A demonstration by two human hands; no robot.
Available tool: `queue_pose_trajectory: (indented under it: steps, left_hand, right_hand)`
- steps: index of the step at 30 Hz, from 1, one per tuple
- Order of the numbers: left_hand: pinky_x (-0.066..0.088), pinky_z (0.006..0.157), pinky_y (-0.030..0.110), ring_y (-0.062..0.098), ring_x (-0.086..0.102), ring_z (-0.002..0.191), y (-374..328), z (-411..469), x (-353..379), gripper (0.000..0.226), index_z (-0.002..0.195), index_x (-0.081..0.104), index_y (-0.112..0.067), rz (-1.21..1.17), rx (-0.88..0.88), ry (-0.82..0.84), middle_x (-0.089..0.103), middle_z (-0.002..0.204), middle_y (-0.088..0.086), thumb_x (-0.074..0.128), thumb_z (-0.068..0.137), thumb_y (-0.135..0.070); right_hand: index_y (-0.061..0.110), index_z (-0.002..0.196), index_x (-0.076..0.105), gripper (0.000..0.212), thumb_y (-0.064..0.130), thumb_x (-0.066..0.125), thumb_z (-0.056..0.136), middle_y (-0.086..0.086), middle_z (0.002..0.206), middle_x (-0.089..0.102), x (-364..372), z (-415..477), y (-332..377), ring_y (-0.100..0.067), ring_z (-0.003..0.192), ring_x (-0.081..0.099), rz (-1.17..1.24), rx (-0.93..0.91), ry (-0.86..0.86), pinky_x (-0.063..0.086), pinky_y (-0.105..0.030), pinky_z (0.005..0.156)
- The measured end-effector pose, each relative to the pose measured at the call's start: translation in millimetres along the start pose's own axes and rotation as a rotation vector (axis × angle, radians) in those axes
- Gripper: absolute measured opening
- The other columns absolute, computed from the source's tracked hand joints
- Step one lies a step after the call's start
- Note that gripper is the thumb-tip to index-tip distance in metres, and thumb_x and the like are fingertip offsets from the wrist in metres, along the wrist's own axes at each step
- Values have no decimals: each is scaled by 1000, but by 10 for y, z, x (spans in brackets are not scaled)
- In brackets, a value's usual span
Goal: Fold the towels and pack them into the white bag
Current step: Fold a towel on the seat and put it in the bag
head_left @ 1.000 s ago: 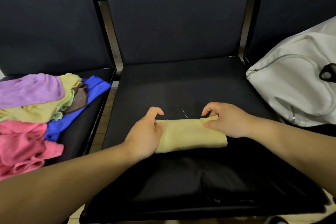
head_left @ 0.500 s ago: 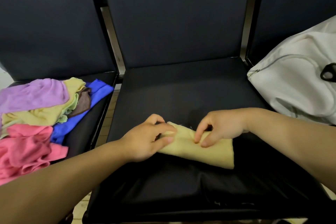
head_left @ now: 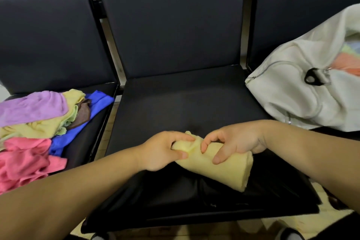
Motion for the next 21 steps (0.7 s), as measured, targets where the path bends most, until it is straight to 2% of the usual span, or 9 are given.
queue_pose_trajectory:
  steps: [2,6,11,13,15,17,19,21]
  left_hand:
    - [46,108,33,3,59,119,-219,60,-86,49,135,61,-37,-42,40,-42,63,131,-17,75,90,-24]
    - [48,108,41,9,60,122,-976,267,-291,48,131,63,-42,-176,186,-112,64,132,-12,75,88,-25]
    - [52,104,37,3,61,117,-2025,647,-335,47,125,60,-51,-164,358,-177,63,128,-17,72,93,-18]
    - [53,102,35,2,63,115,-2471,822,-294,48,126,59,-51,-143,436,-186,63,129,-19,71,94,-18]
    - [52,94,24,-2,63,102,-2859,1005,-245,49,135,57,-47,-54,493,-196,63,125,-20,69,96,-21]
    - [45,86,14,-3,60,92,-3197,1193,-179,52,140,53,-47,44,531,-176,60,121,-15,67,97,-21]
    - [41,88,11,-2,56,98,-3476,1392,-116,54,141,50,-49,123,560,-156,54,120,-10,67,97,-24]
    - [37,98,16,2,48,113,-3683,1630,-96,50,140,50,-52,217,564,-195,45,125,-12,65,97,-33]
  right_hand:
    - [27,113,70,37,4,78,85,-1,120,66,-113,-239,-11,-20,100,71,48,-58,-50,58,-42,92]
    - [19,114,67,38,-6,70,86,1,105,69,-527,-1069,61,-14,86,71,137,-205,-293,59,-30,71]
    - [26,113,72,37,2,72,86,1,117,69,-987,-1970,-90,-21,98,72,199,-292,-517,58,-32,75]
    - [33,112,73,39,4,72,86,7,125,65,-1156,-2311,-250,-18,104,70,190,-306,-625,58,-29,76]
    - [38,108,75,42,3,71,87,16,131,59,-1330,-2652,-419,-12,106,68,222,-337,-704,58,-26,77]
    - [40,108,75,43,5,72,84,12,130,61,-1514,-2966,-616,-18,109,67,263,-351,-766,59,-32,80]
    - [39,111,74,45,8,75,79,3,128,64,-1709,-3215,-818,-27,109,69,335,-373,-837,60,-41,83]
    - [39,112,74,46,9,75,78,-1,129,64,-1936,-3351,-1015,-32,110,69,425,-416,-930,59,-47,85]
Point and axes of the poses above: each hand's wrist, its own z-axis towards the middle knuckle, its own x-axis out of the palm, y = z × x, the point moved 4 cm from there along z, towards the middle knuckle
